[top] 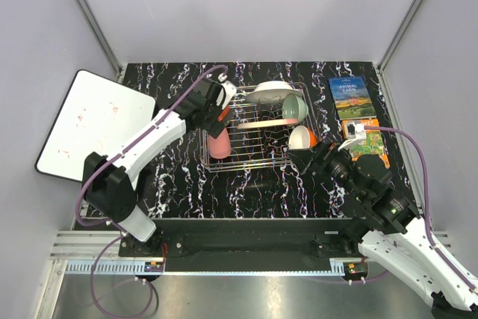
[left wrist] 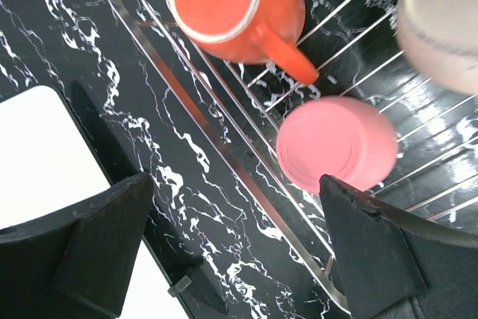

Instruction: Load the mixed dishes into the dish rack

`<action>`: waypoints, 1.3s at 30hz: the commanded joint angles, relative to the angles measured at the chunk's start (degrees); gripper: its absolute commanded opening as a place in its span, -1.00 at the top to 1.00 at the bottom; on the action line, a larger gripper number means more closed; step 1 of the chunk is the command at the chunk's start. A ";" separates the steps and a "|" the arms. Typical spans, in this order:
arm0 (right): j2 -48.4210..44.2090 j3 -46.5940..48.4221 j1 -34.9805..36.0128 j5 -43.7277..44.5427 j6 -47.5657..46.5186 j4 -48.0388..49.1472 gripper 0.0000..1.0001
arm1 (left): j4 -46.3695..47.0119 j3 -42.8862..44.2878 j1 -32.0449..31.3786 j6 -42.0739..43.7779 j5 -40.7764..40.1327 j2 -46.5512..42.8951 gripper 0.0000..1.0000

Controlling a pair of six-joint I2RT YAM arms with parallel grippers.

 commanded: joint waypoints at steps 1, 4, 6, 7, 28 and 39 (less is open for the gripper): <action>-0.15 -0.42 0.02 1.19 -0.50 1.24 -0.99 | 5.24 -2.15 0.28 1.68 -2.77 -0.47 -0.98; 0.03 -0.42 0.02 1.19 -0.50 1.41 -1.00 | 5.50 -3.64 0.28 1.68 -2.42 -0.56 -0.98; 0.03 -0.60 0.02 1.28 -0.41 1.50 -0.99 | 5.68 -4.70 0.28 1.50 -2.07 -1.00 -0.98; 0.03 -0.60 0.02 1.28 -0.41 1.41 -1.00 | 5.76 -5.05 0.28 1.33 -1.72 -1.18 -0.98; 0.03 -1.92 0.02 0.67 0.56 2.21 -0.99 | 10.69 3.12 0.63 3.79 -5.49 1.01 -0.98; -0.85 -2.35 0.02 1.19 0.73 1.68 -1.00 | 15.51 -0.74 1.24 4.05 -6.19 3.48 -0.98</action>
